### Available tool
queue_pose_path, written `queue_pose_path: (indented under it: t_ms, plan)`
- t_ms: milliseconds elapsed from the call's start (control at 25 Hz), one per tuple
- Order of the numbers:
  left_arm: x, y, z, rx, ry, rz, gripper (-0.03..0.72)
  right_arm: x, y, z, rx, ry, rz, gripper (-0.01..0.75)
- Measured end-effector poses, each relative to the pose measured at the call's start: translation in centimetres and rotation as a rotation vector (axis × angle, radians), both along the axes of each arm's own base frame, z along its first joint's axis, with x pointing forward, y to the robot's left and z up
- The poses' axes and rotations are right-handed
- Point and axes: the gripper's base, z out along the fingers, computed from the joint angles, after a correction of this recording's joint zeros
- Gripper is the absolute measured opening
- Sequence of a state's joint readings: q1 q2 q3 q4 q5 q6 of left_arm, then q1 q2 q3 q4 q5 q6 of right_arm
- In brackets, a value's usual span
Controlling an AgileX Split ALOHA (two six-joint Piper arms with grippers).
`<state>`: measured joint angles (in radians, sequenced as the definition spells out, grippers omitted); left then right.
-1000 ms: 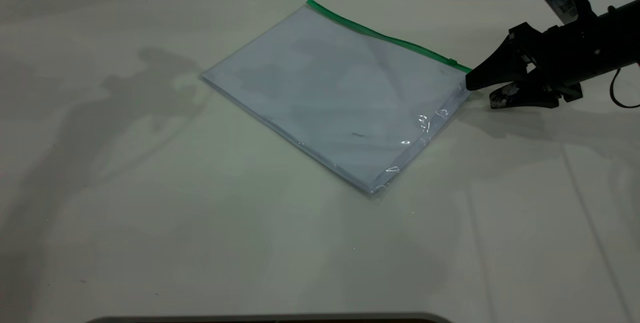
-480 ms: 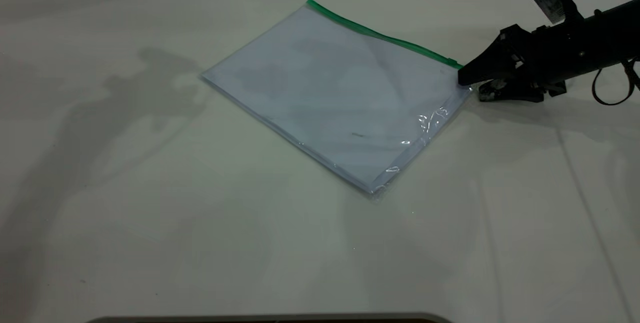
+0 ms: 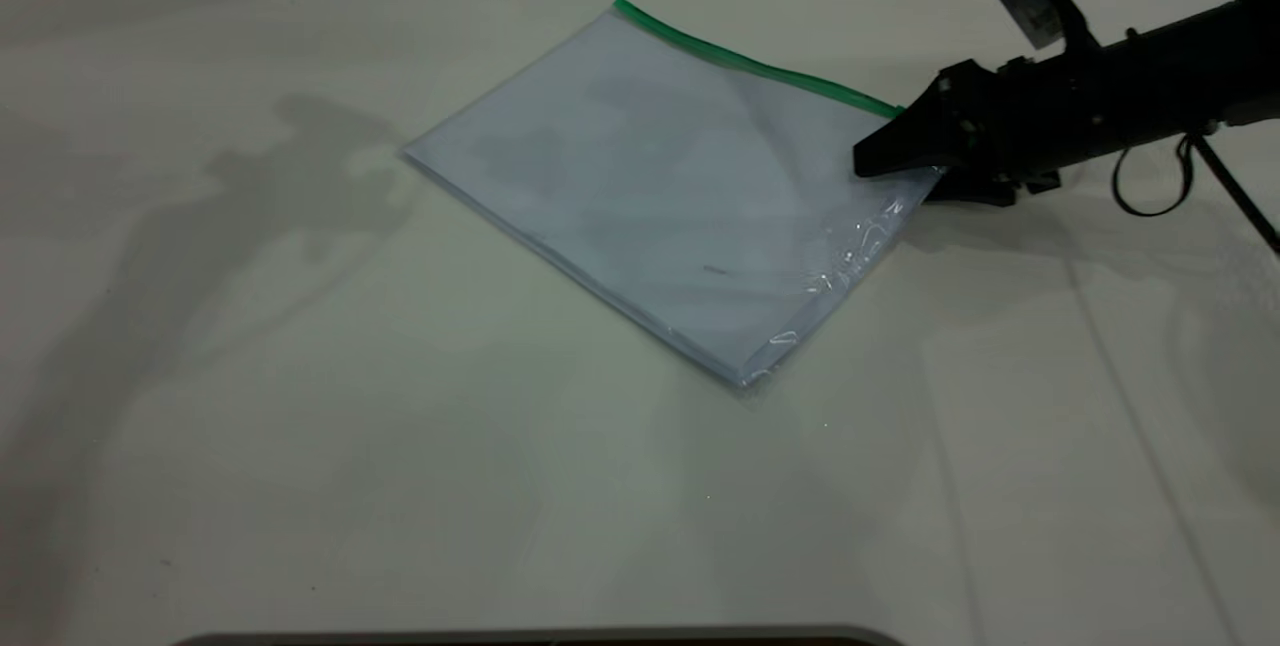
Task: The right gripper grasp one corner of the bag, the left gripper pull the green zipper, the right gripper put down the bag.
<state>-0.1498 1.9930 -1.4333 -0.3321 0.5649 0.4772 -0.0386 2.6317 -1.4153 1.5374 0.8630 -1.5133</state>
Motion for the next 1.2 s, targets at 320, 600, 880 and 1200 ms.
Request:
queue_pose_path:
  t_ms: [320,600,880,1200]
  plan:
    - [0.0,0.0,0.0,0.037,-0.030,-0.090,0.569,1.0,0.5,1.7,0.078,-0.077,0.129,0.034]
    - [0.3,-0.5,-1.6,0.053,-0.032,-0.217,0.569,3.1,2.7,4.9,0.022,-0.198,0.462,0.034]
    - [0.3,-3.1,-2.8,-0.019,-0.082,-0.425,0.569,3.5,9.2,7.0,-0.142,-0.230,0.770,0.034]
    - [-0.3,-5.2,-2.0,-0.166,-0.154,-0.634,0.569,2.5,16.2,9.2,-0.132,-0.330,0.925,0.034]
